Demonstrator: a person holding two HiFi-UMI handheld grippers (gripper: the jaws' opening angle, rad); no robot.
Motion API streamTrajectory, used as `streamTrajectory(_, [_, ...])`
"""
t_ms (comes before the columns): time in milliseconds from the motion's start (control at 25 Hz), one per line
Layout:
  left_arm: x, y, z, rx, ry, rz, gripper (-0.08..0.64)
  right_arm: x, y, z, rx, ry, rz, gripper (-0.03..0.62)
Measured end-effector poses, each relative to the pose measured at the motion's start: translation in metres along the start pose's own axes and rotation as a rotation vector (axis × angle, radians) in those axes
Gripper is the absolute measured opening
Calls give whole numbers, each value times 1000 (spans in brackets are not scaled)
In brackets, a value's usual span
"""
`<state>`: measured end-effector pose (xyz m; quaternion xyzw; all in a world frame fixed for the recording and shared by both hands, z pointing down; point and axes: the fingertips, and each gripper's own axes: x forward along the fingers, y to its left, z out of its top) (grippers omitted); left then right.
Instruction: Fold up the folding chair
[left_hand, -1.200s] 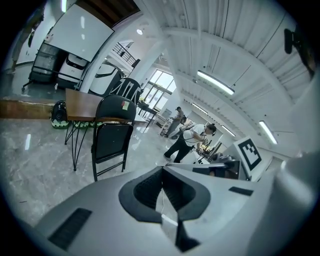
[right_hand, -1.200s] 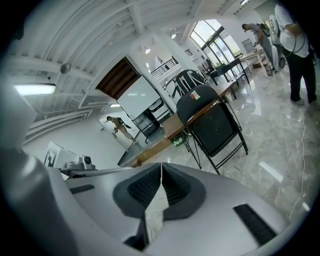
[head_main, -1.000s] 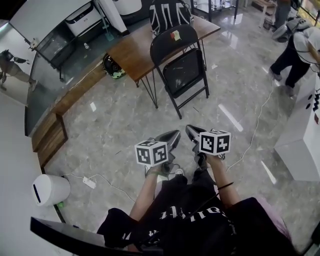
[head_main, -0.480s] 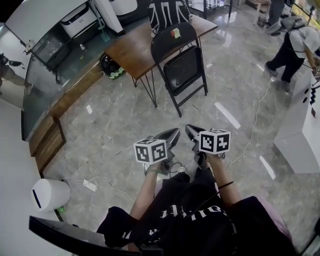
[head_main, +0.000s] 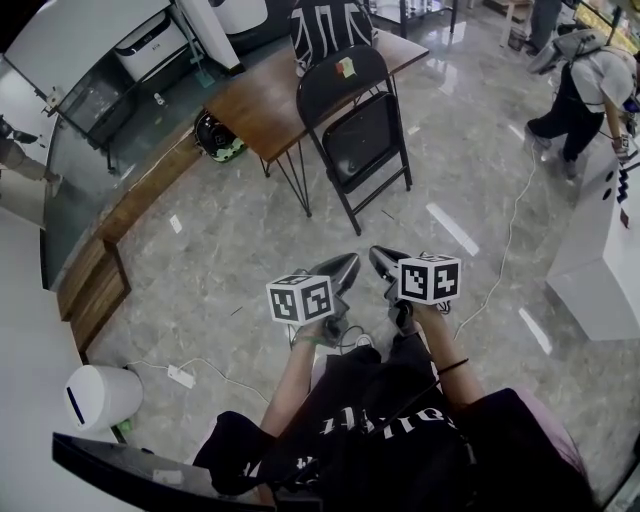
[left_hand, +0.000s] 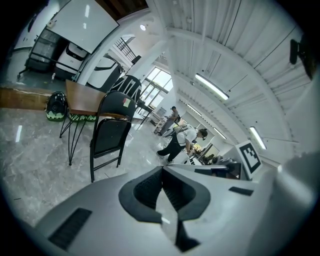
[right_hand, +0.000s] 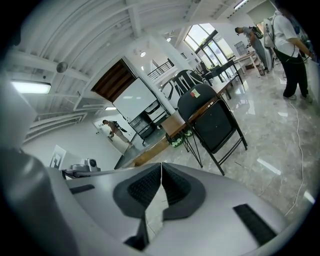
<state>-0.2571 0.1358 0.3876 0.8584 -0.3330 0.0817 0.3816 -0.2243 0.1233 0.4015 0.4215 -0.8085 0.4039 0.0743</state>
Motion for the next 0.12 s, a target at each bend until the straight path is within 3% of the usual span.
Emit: streamTrajectory(120, [-1, -1, -3, -3, -2, 0, 3, -1, -2, -2, -8, 8, -11, 18])
